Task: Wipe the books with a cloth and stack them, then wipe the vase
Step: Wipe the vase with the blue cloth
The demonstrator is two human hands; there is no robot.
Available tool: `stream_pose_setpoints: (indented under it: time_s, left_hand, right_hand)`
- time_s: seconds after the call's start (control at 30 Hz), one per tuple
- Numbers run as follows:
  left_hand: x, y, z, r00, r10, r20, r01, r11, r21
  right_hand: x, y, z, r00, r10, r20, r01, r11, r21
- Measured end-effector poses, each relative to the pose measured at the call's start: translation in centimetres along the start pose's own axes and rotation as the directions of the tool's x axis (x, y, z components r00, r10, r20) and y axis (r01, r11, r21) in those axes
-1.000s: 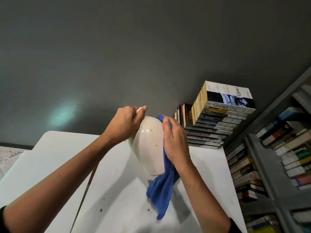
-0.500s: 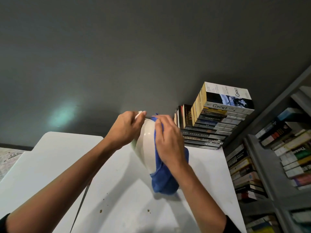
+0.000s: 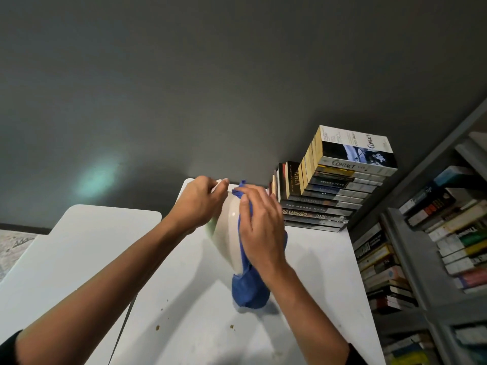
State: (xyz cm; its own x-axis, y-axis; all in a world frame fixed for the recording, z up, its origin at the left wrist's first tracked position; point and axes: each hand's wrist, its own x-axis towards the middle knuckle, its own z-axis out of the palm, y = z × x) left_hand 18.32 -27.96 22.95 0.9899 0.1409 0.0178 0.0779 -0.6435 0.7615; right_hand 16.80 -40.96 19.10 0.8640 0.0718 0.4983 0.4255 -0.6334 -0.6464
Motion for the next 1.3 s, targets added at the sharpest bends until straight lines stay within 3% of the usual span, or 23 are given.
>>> stream_pose_setpoints:
  time_s: [0.13,0.23,0.3,0.37,0.43,0.5,0.6,0.7,0.77,0.87,0.93,1.0,1.07,1.13,1.23,1.3]
  left_hand:
    - [1.0,-0.4,-0.4,0.998,-0.057,0.038,0.056,0.998,0.013]
    - [0.9,-0.3,-0.6,0.996,-0.063,0.061,0.058,0.996,0.073]
    - [0.8,-0.3,-0.6,0.995,-0.084,0.050,0.080,0.993,0.086]
    - [1.1,-0.2,-0.8,0.993,-0.116,0.021,0.114,0.990,0.086]
    - [1.5,-0.1,-0.8,0.992,-0.129,0.012,0.128,0.990,0.066]
    - [1.8,0.0,-0.8,0.992,-0.128,0.014,0.127,0.991,0.046]
    - [2.1,-0.5,-0.6,0.987,-0.151,0.049,0.149,0.988,0.033]
    - [2.2,-1.1,-0.5,0.982,-0.179,0.059,0.177,0.983,0.038]
    - [2.2,-1.3,-0.7,0.983,-0.179,0.044,0.179,0.984,0.002]
    - [2.5,-1.3,-1.2,0.979,-0.197,0.051,0.202,0.972,-0.116]
    - [2.6,-1.2,-1.7,0.975,-0.214,0.061,0.222,0.960,-0.174]
    - [2.6,-1.0,-2.0,0.971,-0.227,0.076,0.238,0.948,-0.210]
    - [2.5,-1.0,-2.1,0.968,-0.234,0.086,0.248,0.944,-0.218]
    - [2.4,-1.2,-2.2,0.963,-0.244,0.116,0.265,0.937,-0.226]
    - [2.2,-1.6,-1.9,0.957,-0.226,0.184,0.270,0.925,-0.266]
    - [2.1,-1.5,-1.7,0.963,-0.134,0.235,0.201,0.937,-0.287]
  right_hand:
    - [-3.5,-0.9,1.2,0.965,-0.260,-0.023,0.251,0.950,-0.187]
    - [-4.7,0.7,1.2,0.877,-0.476,0.064,0.474,0.834,-0.282]
    - [-3.9,1.6,1.0,0.886,-0.460,0.054,0.455,0.843,-0.286]
    - [-2.7,1.1,0.9,0.956,-0.283,-0.081,0.256,0.936,-0.242]
    - [-2.2,0.3,1.0,0.968,-0.178,-0.178,0.140,0.968,-0.208]
    - [-3.3,0.1,1.7,0.943,-0.312,-0.115,0.269,0.920,-0.285]
    - [-5.2,1.4,2.5,0.825,-0.560,0.069,0.530,0.727,-0.436]
    - [-4.8,2.3,2.1,0.771,-0.621,0.139,0.608,0.653,-0.452]
    - [-3.7,2.0,1.2,0.829,-0.554,0.074,0.532,0.742,-0.408]
    - [-1.6,0.9,0.1,0.960,-0.247,-0.130,0.214,0.951,-0.223]
    - [-0.1,0.8,-1.0,0.986,0.012,-0.169,-0.026,0.997,-0.078]
    - [1.2,1.7,-2.1,0.960,0.271,-0.074,-0.266,0.961,0.071]
    - [2.0,2.8,-3.0,0.850,0.512,0.119,-0.521,0.790,0.322]
    - [2.1,3.4,-3.3,0.709,0.629,0.319,-0.680,0.491,0.544]
    - [1.8,3.2,-3.2,0.532,0.692,0.487,-0.757,0.132,0.640]
    - [1.6,3.3,-3.2,0.450,0.720,0.529,-0.775,0.020,0.631]
